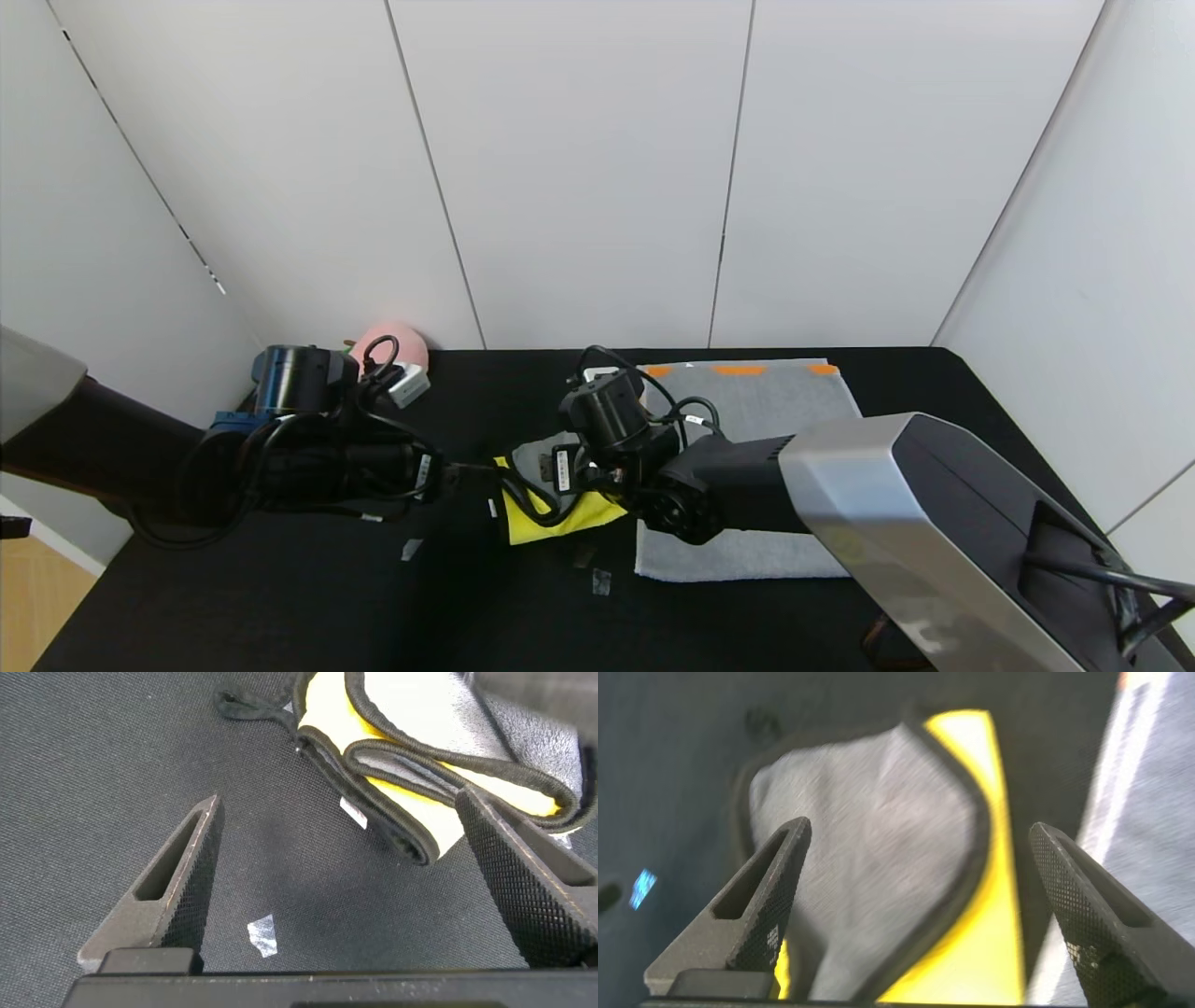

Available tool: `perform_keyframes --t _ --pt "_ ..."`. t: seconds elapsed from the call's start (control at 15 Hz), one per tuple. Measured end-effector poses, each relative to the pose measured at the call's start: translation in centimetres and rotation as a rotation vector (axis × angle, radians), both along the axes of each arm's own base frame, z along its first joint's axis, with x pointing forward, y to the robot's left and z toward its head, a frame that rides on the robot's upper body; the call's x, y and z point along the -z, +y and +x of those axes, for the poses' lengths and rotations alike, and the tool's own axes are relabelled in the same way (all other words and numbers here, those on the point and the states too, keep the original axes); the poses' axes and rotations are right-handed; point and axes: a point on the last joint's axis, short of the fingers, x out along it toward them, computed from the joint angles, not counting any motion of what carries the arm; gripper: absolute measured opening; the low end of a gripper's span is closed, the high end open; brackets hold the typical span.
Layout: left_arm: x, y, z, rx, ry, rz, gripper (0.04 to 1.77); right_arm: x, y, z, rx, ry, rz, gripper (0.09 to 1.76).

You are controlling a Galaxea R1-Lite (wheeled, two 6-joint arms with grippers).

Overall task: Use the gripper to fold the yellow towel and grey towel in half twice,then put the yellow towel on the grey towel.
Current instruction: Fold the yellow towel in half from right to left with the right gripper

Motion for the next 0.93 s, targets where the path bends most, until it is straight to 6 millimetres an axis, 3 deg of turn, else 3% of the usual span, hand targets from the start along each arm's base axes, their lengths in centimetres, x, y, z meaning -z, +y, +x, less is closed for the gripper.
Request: perform_keyframes --t 0.93 --pt "-0.6 0.4 0.0 -0.011 -0.020 -0.002 1.72 -0.8 3.3 -3.6 -0.086 0.005 0.012 1.70"
